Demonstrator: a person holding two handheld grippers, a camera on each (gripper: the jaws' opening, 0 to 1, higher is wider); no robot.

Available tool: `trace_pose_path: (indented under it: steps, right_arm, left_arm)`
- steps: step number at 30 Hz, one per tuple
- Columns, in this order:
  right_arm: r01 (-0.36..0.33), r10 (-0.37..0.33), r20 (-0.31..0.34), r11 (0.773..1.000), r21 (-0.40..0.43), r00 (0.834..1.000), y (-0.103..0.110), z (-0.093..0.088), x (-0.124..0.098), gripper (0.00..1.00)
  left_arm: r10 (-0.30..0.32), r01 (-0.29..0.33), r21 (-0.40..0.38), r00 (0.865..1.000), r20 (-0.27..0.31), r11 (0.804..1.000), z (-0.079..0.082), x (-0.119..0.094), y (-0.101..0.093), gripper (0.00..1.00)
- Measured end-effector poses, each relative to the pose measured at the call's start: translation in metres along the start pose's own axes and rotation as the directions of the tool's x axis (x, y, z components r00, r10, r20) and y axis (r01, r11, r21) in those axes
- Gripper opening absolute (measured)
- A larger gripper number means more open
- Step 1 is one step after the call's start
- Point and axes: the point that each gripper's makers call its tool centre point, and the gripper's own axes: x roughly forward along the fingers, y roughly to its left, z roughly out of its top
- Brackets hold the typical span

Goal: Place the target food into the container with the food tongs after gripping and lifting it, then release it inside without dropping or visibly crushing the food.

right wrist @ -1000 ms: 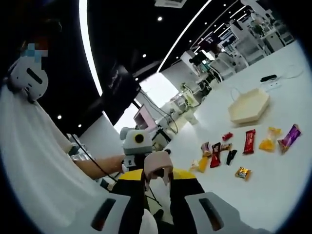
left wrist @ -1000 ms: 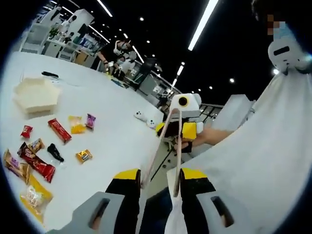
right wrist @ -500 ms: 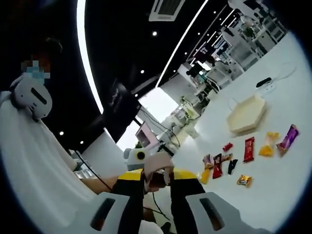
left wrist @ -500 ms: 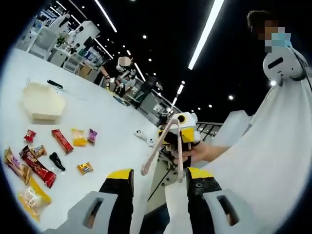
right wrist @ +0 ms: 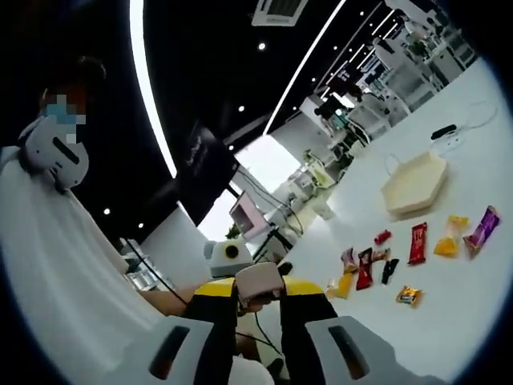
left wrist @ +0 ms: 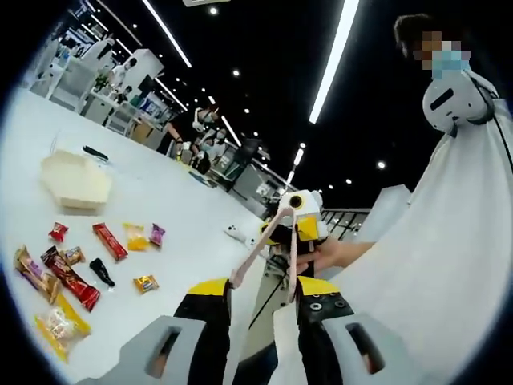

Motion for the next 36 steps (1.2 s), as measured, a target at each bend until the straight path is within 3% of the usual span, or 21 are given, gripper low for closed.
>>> trace_pose_path:
  steps: [9,13,18,27,32,36]
  right_arm:
    - [-0.020,0.019,0.036,0.999,0.042,0.999,0.002,0.005,-0.004,0.19]
    - [-0.024,0.024,0.018,0.999,0.043,1.000,0.004,-0.004,-0.002,0.19]
    - [-0.037,0.029,0.083,0.995,0.092,0.996,0.002,0.002,-0.008,0.19]
    - [-0.041,0.031,0.104,0.994,0.099,0.994,0.002,0.008,-0.008,0.19]
    - [-0.062,0.049,0.109,0.991,0.115,0.993,0.006,0.008,-0.005,0.19]
    - [-0.066,0.047,0.139,0.989,0.132,0.989,0.005,0.010,-0.008,0.19]
  left_arm:
    - [0.010,-0.011,0.020,0.998,0.065,1.000,0.009,0.003,-0.002,0.31]
    - [-0.004,0.006,-0.012,0.992,0.124,1.000,0.013,0.007,-0.004,0.32]
    - [-0.011,0.018,-0.038,0.985,0.170,0.999,0.018,0.006,-0.004,0.32]
    - [-0.024,0.030,-0.037,0.989,0.149,0.999,0.016,0.006,-0.007,0.43]
    - [-0.030,0.034,-0.023,0.988,0.154,0.999,0.015,0.008,-0.009,0.31]
    - [-0.025,0.038,-0.060,0.979,0.204,0.997,0.023,0.008,-0.009,0.29]
